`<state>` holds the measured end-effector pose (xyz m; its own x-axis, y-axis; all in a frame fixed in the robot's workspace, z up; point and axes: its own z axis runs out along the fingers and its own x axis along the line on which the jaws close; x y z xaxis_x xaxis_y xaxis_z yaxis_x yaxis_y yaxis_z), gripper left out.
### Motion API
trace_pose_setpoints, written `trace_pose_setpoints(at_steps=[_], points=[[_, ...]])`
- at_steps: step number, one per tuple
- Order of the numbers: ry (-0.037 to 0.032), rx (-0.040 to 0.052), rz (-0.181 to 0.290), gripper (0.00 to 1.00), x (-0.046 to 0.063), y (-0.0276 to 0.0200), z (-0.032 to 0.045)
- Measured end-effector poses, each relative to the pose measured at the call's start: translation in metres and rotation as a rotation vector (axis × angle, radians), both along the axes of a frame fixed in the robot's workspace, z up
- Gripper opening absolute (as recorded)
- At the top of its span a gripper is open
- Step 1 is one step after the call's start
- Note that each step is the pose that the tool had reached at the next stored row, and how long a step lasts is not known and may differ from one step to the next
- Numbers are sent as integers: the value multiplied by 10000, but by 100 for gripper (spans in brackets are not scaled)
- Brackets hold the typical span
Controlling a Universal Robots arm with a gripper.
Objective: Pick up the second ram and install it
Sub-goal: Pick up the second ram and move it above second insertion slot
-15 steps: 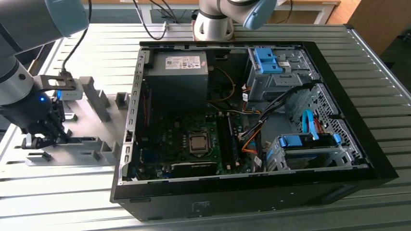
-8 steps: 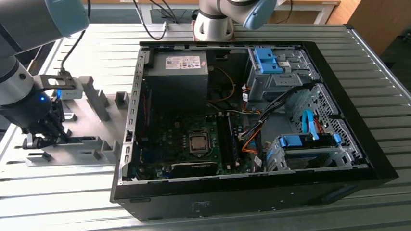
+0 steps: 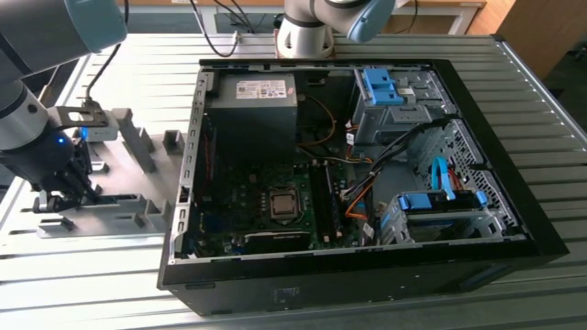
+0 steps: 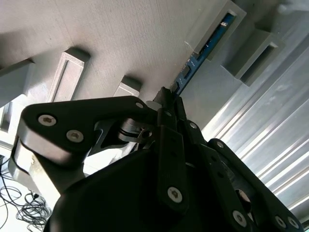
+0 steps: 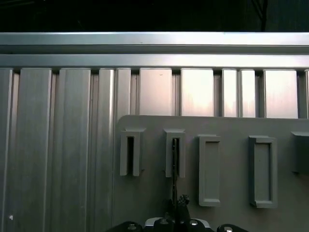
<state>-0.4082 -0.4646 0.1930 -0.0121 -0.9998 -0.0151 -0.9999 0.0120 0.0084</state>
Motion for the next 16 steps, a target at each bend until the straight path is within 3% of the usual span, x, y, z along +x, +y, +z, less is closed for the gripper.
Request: trace_pose_setpoints(at_steps=[2,10,16], points=[[0,1,-234,14,0,0,0],[-1,1,-244,14,0,0,1],[0,0,-245,14,0,0,49]])
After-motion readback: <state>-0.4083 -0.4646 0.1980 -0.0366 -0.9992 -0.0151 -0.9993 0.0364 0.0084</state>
